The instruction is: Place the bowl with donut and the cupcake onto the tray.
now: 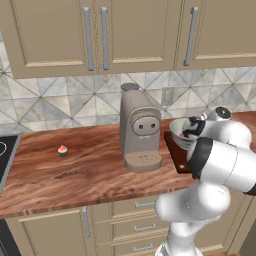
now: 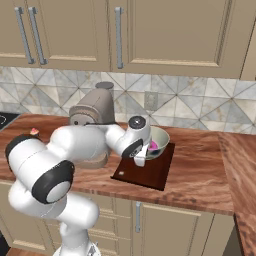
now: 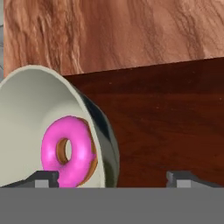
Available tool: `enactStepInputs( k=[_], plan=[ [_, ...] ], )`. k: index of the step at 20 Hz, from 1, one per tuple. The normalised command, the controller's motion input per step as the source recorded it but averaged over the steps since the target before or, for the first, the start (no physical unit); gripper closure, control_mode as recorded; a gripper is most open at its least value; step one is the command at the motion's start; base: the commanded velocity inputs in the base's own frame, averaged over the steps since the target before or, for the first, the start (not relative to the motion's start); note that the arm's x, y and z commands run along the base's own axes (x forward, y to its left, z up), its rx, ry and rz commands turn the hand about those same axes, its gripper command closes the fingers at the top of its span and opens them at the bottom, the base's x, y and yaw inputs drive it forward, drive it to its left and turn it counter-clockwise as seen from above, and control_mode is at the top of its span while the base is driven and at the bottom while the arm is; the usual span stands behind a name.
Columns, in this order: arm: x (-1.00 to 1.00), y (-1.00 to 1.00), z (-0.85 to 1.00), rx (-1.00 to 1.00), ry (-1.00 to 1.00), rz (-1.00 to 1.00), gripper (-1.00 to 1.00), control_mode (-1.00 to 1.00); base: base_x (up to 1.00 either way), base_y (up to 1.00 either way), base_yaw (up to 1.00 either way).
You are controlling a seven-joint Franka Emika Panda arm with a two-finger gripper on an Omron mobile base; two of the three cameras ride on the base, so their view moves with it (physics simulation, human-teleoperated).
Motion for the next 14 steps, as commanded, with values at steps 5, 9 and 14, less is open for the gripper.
enactStepInputs(
  k=[5,9,14],
  plan=[
    [-0.4,0.11,0.22,0.0,0.0,0.09,-1.0,-1.0,0.0,0.0,0.0],
    [-0.43,0.27,0.28,0.0,0.0,0.12,-1.0,-1.0,0.0,0.0,0.0],
    [-0.4,0.32,0.35,-0.01,0.0,0.15,-1.0,-1.0,0.0,0.0,0.0]
  ],
)
